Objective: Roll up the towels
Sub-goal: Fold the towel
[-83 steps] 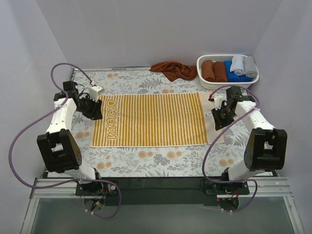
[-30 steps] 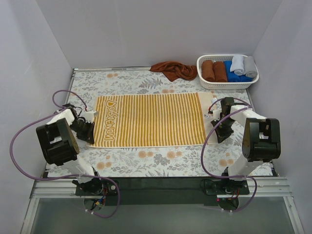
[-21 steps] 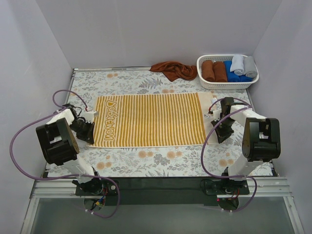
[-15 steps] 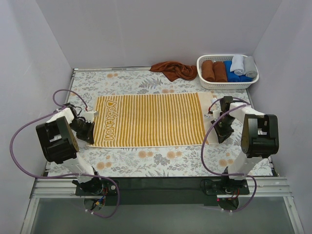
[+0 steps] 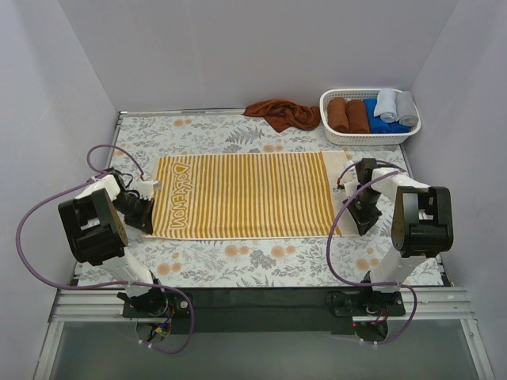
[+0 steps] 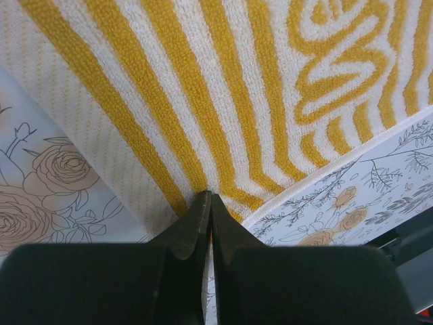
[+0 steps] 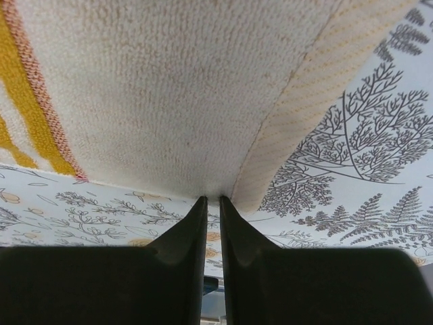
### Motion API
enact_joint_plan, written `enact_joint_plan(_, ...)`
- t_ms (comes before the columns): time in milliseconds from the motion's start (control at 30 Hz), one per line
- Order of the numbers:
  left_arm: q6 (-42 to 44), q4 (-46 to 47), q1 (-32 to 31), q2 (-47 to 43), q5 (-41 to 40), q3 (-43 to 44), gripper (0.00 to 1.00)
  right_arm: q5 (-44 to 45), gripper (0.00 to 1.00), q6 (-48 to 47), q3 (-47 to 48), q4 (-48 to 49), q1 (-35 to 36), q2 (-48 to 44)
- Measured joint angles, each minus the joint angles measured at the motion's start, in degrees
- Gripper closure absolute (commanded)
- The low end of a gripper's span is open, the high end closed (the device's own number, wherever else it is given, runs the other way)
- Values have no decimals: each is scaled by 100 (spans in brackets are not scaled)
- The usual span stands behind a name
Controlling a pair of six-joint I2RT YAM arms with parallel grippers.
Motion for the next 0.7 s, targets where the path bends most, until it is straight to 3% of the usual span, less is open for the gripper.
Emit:
enact_joint_plan(400,787,-96,17,-525,118,-505,100,280,83,-413,-734,151,-28,-662)
enact_joint_plan(500,929,-184,42,-684,-31,-577,100,372,78,-507,-839,98,-68,-767)
enact_joint_plan(567,1008,-229,72,-752,-63,-564,96,376,69,-566,-866,0,-103,-776)
enact_joint_plan(700,1115,-542,79,-737,142,-186,75,98,55,-616,-721,-286,-149,-756)
